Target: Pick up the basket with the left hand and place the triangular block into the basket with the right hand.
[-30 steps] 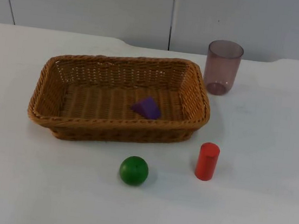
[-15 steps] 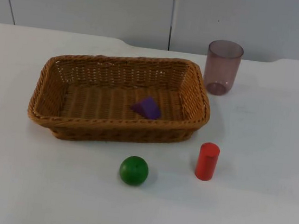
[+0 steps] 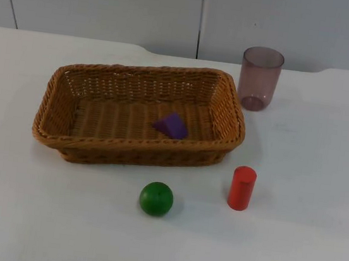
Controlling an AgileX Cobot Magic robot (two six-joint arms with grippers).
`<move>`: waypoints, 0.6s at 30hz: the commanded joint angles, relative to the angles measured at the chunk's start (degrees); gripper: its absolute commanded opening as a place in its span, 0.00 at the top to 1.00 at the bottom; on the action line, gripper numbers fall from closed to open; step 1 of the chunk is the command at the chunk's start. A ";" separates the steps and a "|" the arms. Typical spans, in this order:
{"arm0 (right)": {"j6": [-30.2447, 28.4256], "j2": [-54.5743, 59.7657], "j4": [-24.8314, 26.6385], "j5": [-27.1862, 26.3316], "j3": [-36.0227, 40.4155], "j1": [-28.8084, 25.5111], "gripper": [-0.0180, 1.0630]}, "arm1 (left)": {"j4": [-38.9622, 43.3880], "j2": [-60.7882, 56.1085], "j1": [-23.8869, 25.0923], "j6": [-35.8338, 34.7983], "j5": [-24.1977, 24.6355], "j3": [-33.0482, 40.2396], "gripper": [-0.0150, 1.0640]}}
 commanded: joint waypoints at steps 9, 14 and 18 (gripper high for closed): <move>0.24 -0.15 -0.29 -0.83 0.10 -0.32 0.01 | 0.70 -0.14 -0.20 -0.13 -1.00 4.26 0.01; 0.25 -0.15 -0.29 -0.83 0.10 -0.22 0.01 | -0.32 -0.14 -0.22 1.42 -1.00 4.26 0.01; 0.25 -0.15 -0.29 -0.83 0.10 -0.22 0.01 | -0.32 -0.14 -0.22 1.03 -1.00 4.26 0.01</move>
